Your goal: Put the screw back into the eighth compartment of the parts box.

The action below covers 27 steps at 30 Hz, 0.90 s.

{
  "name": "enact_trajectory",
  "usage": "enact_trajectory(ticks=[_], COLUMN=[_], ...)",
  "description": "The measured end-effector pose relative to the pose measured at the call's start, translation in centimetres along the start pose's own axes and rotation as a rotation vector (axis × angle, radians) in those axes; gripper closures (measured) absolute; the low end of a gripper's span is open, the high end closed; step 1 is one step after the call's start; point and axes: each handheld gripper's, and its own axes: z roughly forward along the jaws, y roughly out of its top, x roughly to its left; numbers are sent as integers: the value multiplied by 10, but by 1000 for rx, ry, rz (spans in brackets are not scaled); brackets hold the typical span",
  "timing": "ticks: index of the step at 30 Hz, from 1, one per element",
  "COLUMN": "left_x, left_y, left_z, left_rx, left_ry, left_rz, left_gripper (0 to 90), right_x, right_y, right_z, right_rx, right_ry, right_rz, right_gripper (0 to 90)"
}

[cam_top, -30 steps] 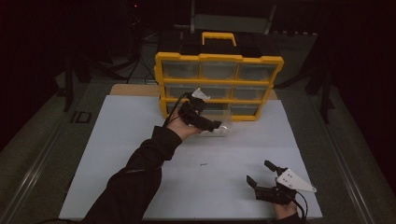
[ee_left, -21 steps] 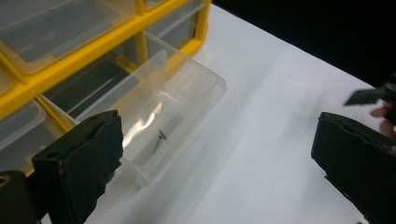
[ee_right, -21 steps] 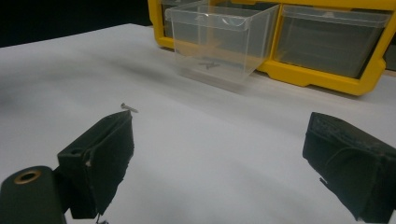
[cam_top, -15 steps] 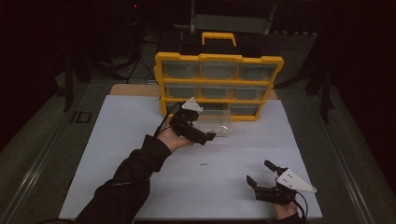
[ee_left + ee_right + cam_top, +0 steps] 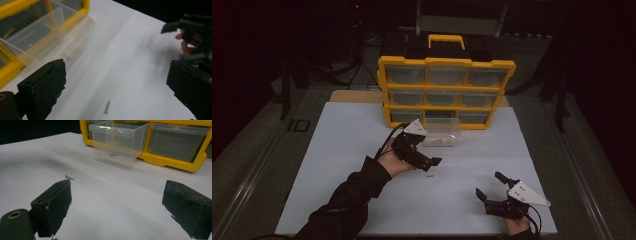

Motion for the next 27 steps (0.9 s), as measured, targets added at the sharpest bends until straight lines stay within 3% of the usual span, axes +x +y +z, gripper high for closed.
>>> enact_trajectory(ticks=[11, 20, 27], left_x=[-10, -6, -2], left_y=[-17, -35, -46], left_z=[10, 26, 40], left_rx=[34, 67, 99], left_ry=[-31, -70, -99], left_rz=[25, 20, 34], left_gripper=[19, 41, 154], right_x=[0, 0, 0], right_y=[0, 0, 0], right_z=[0, 0, 0], right_rx=[-1, -1, 0], right_ry=[1, 1, 4], right_rz=[0, -1, -2], right_gripper=[88, 88, 88])
